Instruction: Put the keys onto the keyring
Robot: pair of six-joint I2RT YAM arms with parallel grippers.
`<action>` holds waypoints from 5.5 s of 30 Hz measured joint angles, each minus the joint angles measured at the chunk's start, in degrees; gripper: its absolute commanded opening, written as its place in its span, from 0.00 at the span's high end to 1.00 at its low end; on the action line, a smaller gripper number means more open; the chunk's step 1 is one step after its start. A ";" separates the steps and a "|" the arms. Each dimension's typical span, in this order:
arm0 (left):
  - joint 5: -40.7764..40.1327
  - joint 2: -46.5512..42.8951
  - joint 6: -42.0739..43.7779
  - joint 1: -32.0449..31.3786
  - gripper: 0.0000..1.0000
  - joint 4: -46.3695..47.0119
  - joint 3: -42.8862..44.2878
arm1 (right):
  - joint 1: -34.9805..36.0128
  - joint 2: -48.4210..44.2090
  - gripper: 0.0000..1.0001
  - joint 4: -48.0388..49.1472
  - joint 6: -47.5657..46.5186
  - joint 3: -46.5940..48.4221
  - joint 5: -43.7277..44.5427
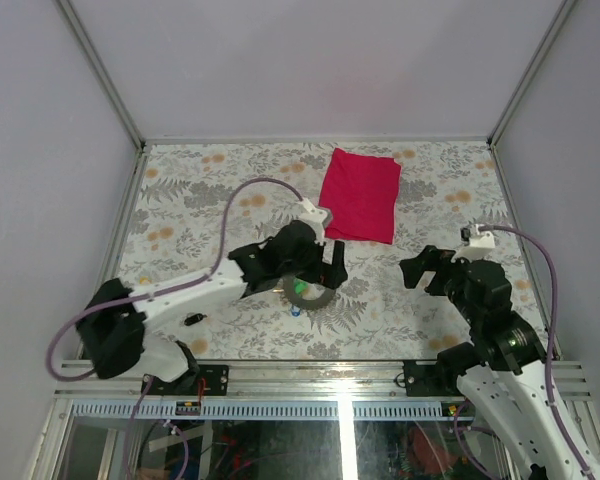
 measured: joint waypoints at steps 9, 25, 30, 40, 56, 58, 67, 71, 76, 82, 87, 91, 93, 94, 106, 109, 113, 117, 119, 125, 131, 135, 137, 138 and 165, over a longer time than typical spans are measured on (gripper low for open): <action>-14.45 -24.74 -1.90 0.61 0.00 -1.51 -11.02 | 0.07 17.07 0.03 0.85 -7.34 5.33 -16.79; -34.82 -46.64 -5.22 0.87 0.00 -15.08 -14.34 | 24.94 60.43 0.21 16.22 -5.62 15.69 -20.41; -35.93 -47.21 -5.46 0.87 0.00 -16.28 -14.34 | 28.89 69.59 0.26 19.02 -5.49 21.42 -20.92; -36.92 -47.71 -5.53 0.92 0.00 -17.86 -14.34 | 30.77 81.33 0.33 21.27 -6.01 26.53 -21.97; -36.98 -46.49 -5.49 0.92 0.00 -18.56 -14.34 | 30.71 85.53 0.39 22.29 -6.36 29.59 -25.14; -37.00 -46.40 -5.46 0.92 0.00 -18.56 -14.34 | 30.47 85.85 0.41 23.45 -5.53 29.42 -26.43; -37.11 -45.99 -5.46 0.92 0.00 -18.58 -14.34 | 26.05 86.07 0.46 41.77 6.34 20.17 -35.76; -37.13 -45.29 -5.46 0.92 0.00 -18.58 -14.34 | 24.28 87.14 0.48 52.59 13.55 15.58 -39.30; -37.38 -44.98 -5.46 0.92 0.00 -18.62 -14.32 | 23.67 90.51 0.52 63.34 21.05 13.70 -41.59; -37.77 -45.00 -5.46 0.92 0.00 -18.80 -14.27 | 23.12 94.77 0.68 76.35 29.20 10.91 -42.80; -37.97 -45.00 -5.46 0.92 0.00 -18.86 -14.23 | 22.71 96.54 0.81 83.03 33.70 8.55 -42.18; -37.99 -45.00 -5.49 0.92 0.00 -19.06 -14.23 | 22.45 96.56 0.90 88.21 36.33 6.14 -40.72; -37.99 -45.11 -5.49 0.92 0.00 -19.37 -14.23 | 22.21 96.56 0.93 91.25 37.90 4.68 -40.33; -37.99 -45.24 -5.49 0.92 0.00 -19.50 -14.23 | 22.01 96.63 0.94 93.13 38.86 3.87 -40.15; -34.91 -49.16 -3.50 0.92 0.00 -18.38 -13.99 | 17.94 90.20 1.00 104.78 46.56 -4.31 -35.41; -32.13 -50.31 -1.44 0.92 0.00 -16.33 -13.99 | 16.72 81.99 1.00 101.44 45.31 -5.64 -33.33; -27.98 -51.08 2.40 0.92 0.00 -12.68 -13.99 | 15.82 68.52 1.00 91.73 40.57 -5.25 -30.18; -25.59 -51.08 6.95 0.92 0.00 -8.61 -14.01 | 15.76 56.65 1.00 76.41 33.68 -1.84 -26.64; -24.30 -51.15 9.92 0.92 0.00 -5.27 -14.29 | 15.76 52.46 1.00 68.13 30.03 0.52 -24.59; -17.55 -51.84 19.41 0.92 0.02 12.66 -20.92 | 15.23 43.28 1.00 43.06 19.96 10.97 -18.16; -9.51 -49.70 24.44 0.90 0.09 29.49 -27.65 | 12.76 39.71 1.00 27.69 15.72 20.24 -15.32; -6.67 -46.45 27.23 0.39 0.21 37.27 -28.11 | 11.23 39.67 1.00 22.51 15.10 25.59 -15.21; -6.34 -45.48 28.57 -0.07 0.25 40.94 -28.20 | 10.91 39.67 1.00 21.22 15.13 27.69 -15.21; -6.36 -44.92 29.40 -0.42 0.26 43.01 -28.20 | 10.82 39.67 1.00 20.92 15.23 28.63 -15.23; -14.69 -24.02 43.50 -14.36 0.63 72.70 -26.25 | 10.71 36.17 1.00 21.66 22.97 34.71 -14.43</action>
